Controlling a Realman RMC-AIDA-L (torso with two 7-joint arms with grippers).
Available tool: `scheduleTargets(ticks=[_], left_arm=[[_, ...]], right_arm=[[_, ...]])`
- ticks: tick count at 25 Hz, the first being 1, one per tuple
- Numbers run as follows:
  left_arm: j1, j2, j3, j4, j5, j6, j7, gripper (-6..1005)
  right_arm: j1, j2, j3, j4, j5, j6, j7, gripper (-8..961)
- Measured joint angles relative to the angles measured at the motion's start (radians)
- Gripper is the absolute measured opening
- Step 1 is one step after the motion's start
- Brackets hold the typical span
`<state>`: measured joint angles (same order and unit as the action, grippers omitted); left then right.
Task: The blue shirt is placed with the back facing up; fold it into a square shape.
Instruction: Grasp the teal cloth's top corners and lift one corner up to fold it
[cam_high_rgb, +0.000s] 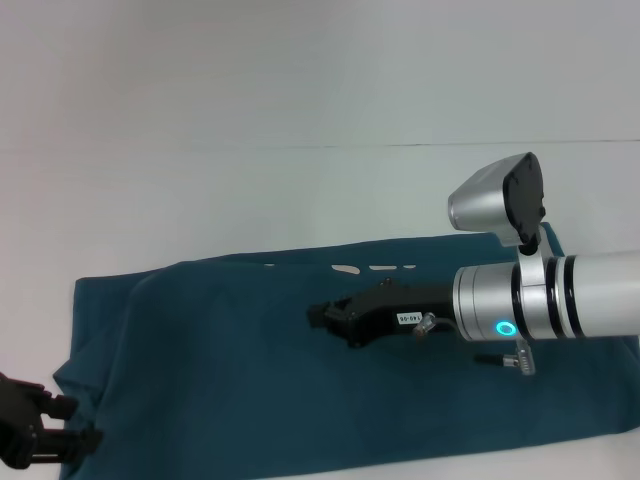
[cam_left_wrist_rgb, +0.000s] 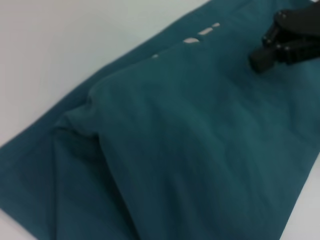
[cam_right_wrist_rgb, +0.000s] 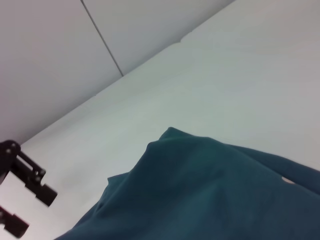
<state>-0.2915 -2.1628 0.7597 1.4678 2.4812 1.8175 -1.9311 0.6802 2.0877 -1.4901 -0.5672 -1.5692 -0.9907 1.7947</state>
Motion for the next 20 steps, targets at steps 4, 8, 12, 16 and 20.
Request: scheduleTargets(ticks=[4,8,12,16,20], left_arm=[[-0.039,0.0,0.001,-0.037,0.072,0.007,-0.019,531],[-0.068,0.0,0.001,-0.08,0.111,0.004,-0.028,528],[-0.077,0.0,0.001,-0.121,0.116,-0.023,-0.039,527],[-0.079,0.0,0.001,-0.153,0.145,-0.073,-0.035,527],[-0.083,0.0,0.001,-0.18,0.179,-0.105,-0.027,528]], right_arm=[[-0.007,0.0,0.017,-0.002,0.0,-0.001,-0.005,4],[-0.016,0.0,0.026,-0.002,0.0,-0.001,-0.01,4],[-0.024,0.0,0.036,-0.002,0.0,-0.001,-0.012,3],[-0.027,0.0,0.037,-0.002,0.0,-0.001,-0.013,3],[-0.027,0.001,0.037,-0.002,0.0,-0.002,-0.013,4]])
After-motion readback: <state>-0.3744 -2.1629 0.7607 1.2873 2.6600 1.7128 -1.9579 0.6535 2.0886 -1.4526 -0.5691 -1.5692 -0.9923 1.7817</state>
